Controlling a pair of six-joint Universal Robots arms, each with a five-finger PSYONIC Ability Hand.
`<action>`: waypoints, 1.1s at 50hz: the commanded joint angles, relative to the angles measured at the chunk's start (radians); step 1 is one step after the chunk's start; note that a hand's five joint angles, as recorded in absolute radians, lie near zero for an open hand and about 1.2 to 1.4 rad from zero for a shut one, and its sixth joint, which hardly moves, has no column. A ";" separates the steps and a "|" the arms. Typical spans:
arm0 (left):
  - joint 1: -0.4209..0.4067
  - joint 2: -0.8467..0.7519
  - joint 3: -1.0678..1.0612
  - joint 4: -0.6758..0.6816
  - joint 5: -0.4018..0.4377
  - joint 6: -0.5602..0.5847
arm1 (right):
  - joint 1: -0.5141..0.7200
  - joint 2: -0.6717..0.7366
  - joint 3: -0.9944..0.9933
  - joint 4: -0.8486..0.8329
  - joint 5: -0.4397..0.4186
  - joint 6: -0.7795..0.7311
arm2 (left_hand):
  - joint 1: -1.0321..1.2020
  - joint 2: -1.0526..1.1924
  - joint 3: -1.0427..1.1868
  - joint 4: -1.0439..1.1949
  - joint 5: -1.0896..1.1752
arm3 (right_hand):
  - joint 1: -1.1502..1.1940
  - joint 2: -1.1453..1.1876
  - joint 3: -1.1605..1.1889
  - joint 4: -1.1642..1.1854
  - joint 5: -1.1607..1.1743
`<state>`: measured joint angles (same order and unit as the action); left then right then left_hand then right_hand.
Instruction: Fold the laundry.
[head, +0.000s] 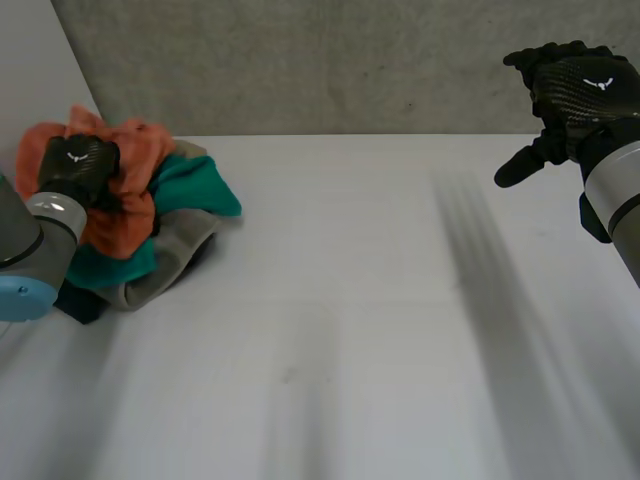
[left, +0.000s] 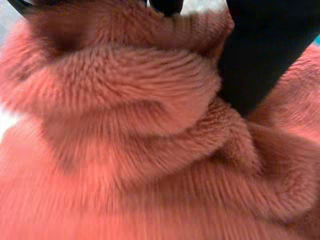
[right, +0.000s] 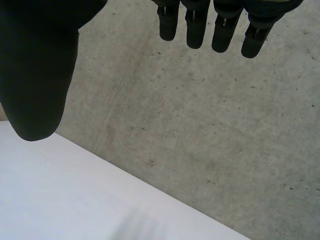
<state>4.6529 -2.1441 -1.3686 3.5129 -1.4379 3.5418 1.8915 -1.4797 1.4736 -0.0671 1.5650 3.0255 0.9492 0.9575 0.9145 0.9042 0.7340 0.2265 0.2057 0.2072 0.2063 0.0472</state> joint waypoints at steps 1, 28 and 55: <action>-0.075 0.151 -0.006 -0.003 0.050 -0.084 | -0.005 0.001 0.001 0.000 0.000 -0.013 | 0.447 0.439 0.482 0.492 0.488 | -0.052 -0.031 -0.033 -0.032 -0.047; -0.715 0.033 0.062 0.034 0.123 -0.440 | -0.025 -0.028 -0.039 -0.003 0.009 -0.030 | -0.682 -0.690 -0.647 -0.637 -0.641 | -0.052 -0.031 -0.033 -0.032 -0.047; -0.264 0.438 -0.293 -0.143 0.106 -0.219 | 0.055 0.022 0.060 0.369 -0.085 -0.542 | -0.736 -0.744 -0.701 -0.691 -0.695 | -0.052 -0.031 -0.033 -0.032 -0.047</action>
<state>4.2723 -1.7045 -1.5859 3.3803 -1.3357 3.1642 1.8316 -1.4770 1.4270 0.2042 1.5322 2.5818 0.1893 0.2045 0.2106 0.2010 0.0484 0.2265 0.2057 0.2072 0.2063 0.0472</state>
